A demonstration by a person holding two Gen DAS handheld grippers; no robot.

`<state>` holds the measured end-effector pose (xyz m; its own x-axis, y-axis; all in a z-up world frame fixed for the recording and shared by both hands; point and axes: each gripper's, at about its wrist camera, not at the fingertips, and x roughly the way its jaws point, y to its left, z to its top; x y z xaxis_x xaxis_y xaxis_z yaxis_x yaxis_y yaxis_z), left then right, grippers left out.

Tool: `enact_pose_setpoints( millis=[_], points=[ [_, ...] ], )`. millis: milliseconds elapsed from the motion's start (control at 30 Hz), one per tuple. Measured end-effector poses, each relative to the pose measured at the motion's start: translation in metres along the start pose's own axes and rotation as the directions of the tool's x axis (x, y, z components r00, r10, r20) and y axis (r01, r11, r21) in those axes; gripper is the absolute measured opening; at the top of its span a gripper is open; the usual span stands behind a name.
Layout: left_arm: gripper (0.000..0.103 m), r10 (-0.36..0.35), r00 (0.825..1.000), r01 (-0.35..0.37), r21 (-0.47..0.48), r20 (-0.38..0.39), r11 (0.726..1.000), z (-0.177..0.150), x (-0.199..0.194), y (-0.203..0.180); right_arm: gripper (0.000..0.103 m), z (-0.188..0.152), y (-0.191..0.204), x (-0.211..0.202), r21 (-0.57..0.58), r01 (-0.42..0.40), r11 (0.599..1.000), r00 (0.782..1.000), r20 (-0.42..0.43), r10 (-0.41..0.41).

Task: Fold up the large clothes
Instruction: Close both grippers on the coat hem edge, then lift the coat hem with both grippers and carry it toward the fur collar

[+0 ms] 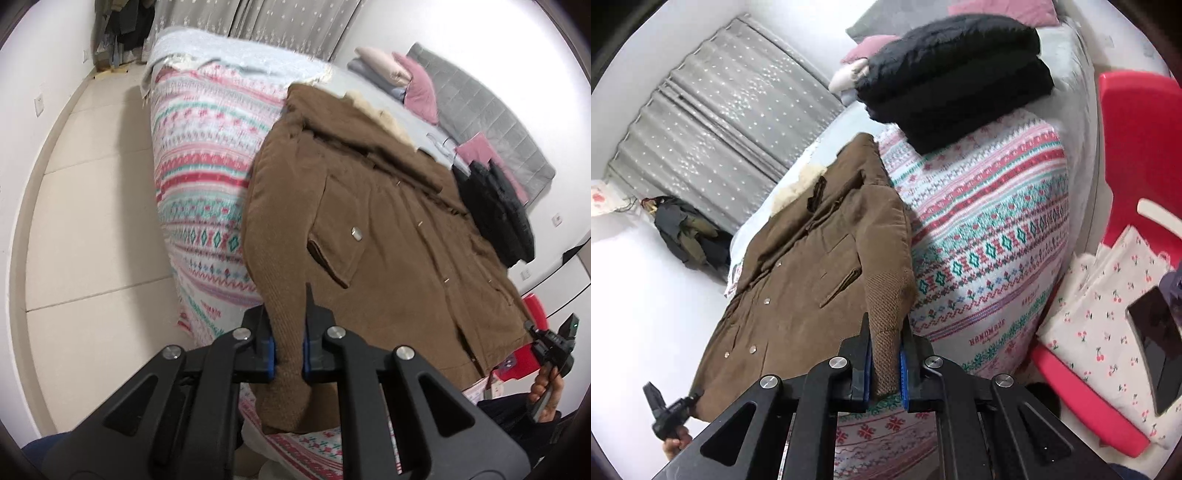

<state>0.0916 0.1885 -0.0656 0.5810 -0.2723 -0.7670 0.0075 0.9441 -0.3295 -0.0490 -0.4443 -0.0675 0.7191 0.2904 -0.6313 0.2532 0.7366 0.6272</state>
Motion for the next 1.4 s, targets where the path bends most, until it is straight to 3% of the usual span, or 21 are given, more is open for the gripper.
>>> enact_pose_setpoints(
  millis=[133, 400, 800, 1067, 1400],
  points=[
    [0.013, 0.026, 0.999, -0.026, -0.003, -0.030, 1.000, -0.005, 0.011, 0.001, 0.010, 0.000, 0.000, 0.004, -0.006, 0.011, 1.000, 1.000, -0.015, -0.012],
    [0.013, 0.075, 0.996, -0.077, 0.040, 0.038, 0.996, -0.001, -0.004, -0.015, 0.010, 0.002, 0.016, -0.005, -0.067, -0.009, 0.998, 0.999, 0.044, 0.012],
    [0.013, 0.196, 0.971, -0.209, 0.096, 0.135, 0.973, 0.012, -0.015, -0.045, 0.010, 0.013, 0.022, -0.006, -0.038, -0.061, 0.997, 0.993, 0.102, 0.065],
    [0.013, 0.205, 0.964, -0.225, 0.103, 0.169, 0.969, 0.024, -0.019, -0.057, 0.010, 0.025, 0.037, -0.008, -0.040, -0.105, 0.994, 0.980, 0.165, 0.111],
    [0.012, 0.170, 0.964, -0.183, 0.049, 0.203, 0.982, 0.048, -0.021, -0.071, 0.010, 0.043, 0.063, 0.000, -0.065, -0.100, 0.993, 0.968, 0.224, 0.112]
  ],
)
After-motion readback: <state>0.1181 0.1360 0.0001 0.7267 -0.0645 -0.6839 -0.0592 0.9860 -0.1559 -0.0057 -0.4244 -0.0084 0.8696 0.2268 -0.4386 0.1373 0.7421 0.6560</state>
